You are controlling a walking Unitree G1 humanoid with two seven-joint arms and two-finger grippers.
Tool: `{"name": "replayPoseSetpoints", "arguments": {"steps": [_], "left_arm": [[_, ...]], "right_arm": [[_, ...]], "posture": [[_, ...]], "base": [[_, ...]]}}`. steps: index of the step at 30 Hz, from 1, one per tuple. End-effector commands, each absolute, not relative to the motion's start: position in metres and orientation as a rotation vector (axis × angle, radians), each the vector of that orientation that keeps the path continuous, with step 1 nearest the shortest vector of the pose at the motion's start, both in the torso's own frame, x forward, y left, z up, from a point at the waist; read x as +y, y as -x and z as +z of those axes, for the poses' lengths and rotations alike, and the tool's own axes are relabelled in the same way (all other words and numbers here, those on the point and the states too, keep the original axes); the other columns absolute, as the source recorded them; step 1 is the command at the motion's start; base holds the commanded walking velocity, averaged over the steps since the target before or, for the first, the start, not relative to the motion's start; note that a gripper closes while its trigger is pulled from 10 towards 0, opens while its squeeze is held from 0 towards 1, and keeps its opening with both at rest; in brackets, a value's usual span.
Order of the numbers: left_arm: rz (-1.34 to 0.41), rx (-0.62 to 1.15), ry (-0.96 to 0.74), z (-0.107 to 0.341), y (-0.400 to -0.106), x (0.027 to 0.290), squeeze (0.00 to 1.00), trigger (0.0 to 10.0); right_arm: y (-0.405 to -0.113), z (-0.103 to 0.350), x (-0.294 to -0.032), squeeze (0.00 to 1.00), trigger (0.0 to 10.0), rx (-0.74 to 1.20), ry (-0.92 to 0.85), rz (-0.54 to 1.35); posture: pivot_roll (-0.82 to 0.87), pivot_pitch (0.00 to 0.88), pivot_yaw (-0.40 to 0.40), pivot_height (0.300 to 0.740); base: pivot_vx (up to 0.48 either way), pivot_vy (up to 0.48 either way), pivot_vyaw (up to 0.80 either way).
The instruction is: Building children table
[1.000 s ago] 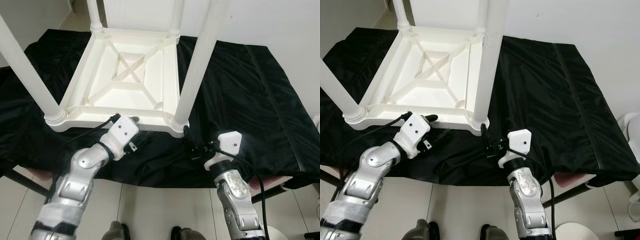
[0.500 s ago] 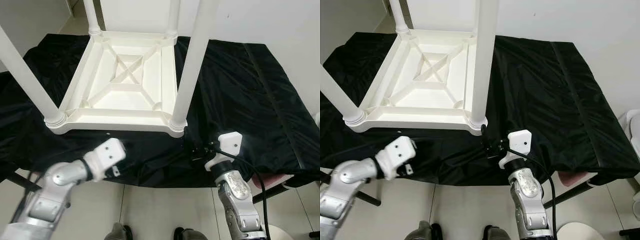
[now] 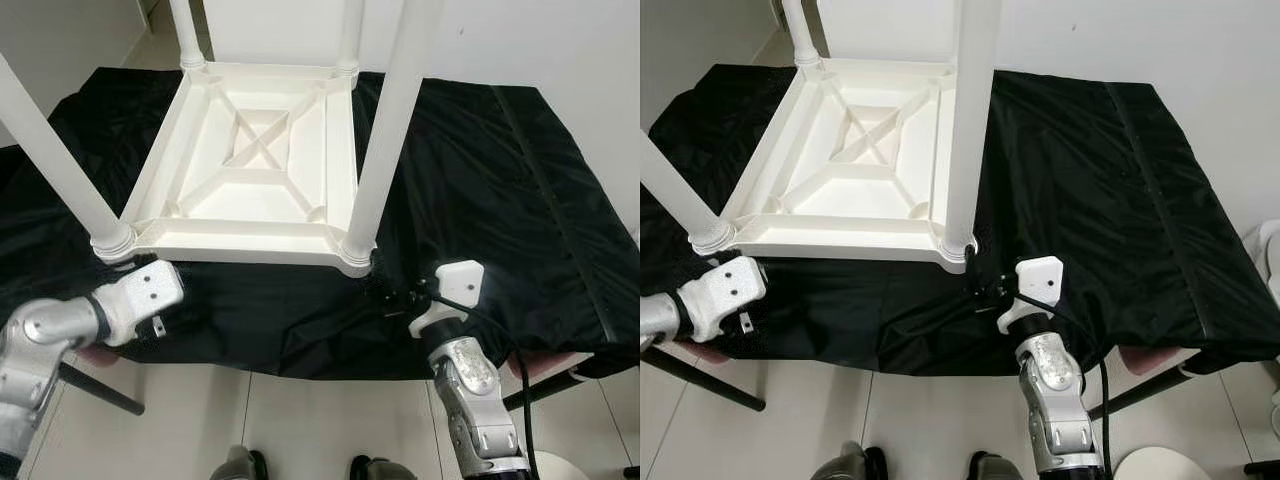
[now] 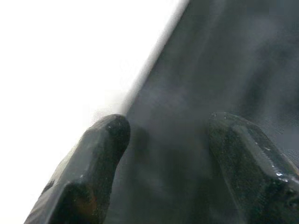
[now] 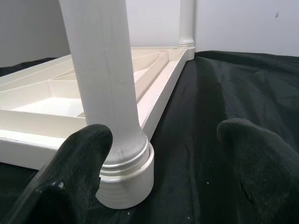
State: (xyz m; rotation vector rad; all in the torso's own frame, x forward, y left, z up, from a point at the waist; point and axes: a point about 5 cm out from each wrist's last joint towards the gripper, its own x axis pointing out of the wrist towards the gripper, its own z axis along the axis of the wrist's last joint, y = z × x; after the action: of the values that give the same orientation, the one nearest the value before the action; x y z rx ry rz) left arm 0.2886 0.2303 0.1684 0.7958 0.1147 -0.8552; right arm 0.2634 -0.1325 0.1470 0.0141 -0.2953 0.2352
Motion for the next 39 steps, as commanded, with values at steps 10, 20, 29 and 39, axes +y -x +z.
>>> {"name": "replayPoseSetpoints", "arguments": {"steps": [10, 20, 29, 39], "left_arm": [[-0.811, -0.073, -0.652, 0.203, -0.32, 0.203, 0.0, 10.0], [-0.903, -0.019, -0.655, 0.179, -0.341, 0.177, 0.0, 10.0], [-0.866, 0.06, -0.638, 0.164, -0.357, 0.175, 0.0, 10.0], [-0.856, 0.108, -0.605, 0.161, -0.366, 0.179, 0.0, 10.0]], "right_arm": [[-0.265, 0.142, -0.129, 0.0, 10.0, -0.282, -0.012, 0.224], [-0.269, 0.144, -0.123, 0.0, 10.0, -0.296, -0.003, 0.23], [-0.268, 0.145, -0.121, 0.0, 10.0, -0.298, -0.006, 0.22], [-0.265, 0.146, -0.121, 0.0, 10.0, -0.299, -0.001, 0.211]], "posture": [[-0.08, 0.121, 0.059, 0.74], [-0.09, 0.123, 0.059, 0.74], [-0.11, 0.143, 0.062, 0.74], [-0.13, 0.169, 0.071, 0.74]], "base": [[0.0, 0.0, 0.0], [0.0, 0.0, 0.0], [0.0, 0.0, 0.0], [0.0, 0.0, 0.0]]}}
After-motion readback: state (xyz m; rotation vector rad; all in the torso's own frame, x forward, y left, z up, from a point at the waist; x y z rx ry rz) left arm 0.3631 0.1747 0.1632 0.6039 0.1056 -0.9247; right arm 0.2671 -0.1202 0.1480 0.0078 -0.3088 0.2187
